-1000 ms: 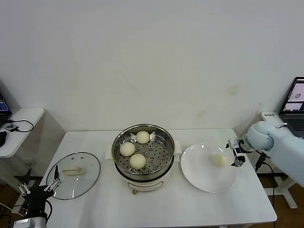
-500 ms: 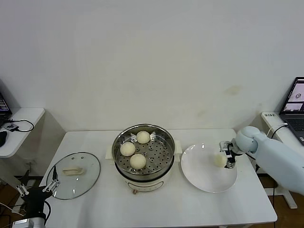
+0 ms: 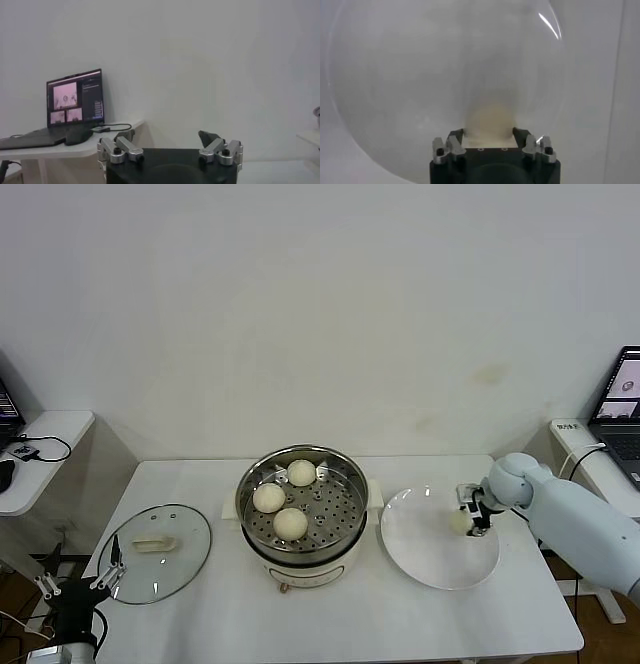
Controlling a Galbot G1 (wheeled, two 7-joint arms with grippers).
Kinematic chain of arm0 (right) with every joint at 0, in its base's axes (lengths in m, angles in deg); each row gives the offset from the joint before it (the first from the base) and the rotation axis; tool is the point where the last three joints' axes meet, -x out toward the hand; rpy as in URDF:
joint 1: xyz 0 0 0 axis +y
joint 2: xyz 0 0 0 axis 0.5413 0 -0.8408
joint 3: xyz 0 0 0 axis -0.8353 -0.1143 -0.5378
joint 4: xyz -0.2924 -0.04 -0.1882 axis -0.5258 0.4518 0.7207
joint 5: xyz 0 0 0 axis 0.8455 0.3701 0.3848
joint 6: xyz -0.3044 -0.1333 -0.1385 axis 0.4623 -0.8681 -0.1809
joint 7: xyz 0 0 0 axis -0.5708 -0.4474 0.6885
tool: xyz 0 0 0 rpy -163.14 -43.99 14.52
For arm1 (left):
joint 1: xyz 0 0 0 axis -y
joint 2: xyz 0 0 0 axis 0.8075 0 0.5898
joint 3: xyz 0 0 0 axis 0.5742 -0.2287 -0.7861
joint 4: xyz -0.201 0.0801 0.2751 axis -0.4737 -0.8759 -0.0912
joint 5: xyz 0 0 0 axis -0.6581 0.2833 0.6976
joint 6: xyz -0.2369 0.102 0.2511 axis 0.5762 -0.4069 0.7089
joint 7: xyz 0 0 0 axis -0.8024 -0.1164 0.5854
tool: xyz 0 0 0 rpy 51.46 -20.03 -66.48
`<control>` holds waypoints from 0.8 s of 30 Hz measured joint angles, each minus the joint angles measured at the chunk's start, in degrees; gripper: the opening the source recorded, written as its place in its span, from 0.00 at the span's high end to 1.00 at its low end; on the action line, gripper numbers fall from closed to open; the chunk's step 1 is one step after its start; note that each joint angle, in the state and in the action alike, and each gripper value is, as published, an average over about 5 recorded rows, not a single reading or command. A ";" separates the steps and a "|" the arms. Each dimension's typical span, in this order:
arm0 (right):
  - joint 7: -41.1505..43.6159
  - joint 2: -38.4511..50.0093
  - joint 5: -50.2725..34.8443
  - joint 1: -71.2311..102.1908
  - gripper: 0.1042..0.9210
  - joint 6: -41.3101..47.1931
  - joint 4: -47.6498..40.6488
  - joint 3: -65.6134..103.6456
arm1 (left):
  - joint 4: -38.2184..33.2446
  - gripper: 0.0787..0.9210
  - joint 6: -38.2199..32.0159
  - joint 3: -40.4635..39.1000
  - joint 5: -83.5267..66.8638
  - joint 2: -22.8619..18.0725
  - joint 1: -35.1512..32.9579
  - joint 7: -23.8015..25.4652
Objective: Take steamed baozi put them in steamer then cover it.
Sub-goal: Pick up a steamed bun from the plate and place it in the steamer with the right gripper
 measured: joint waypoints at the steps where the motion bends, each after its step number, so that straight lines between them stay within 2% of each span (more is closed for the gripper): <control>1: 0.11 0.07 0.01 -0.09 0.38 0.00 0.04 0.02 | -0.03 0.12 -0.01 -0.03 0.01 -0.05 -0.02 0.00; 15: 1.36 2.70 -2.10 -3.37 0.50 0.86 2.91 -1.59 | -0.37 0.12 -0.19 -0.29 0.03 0.00 0.08 -0.04; 24: 1.90 5.70 -7.60 -12.34 0.50 2.99 9.86 -7.15 | -0.65 0.12 -0.13 -0.30 -0.13 0.61 0.51 -0.05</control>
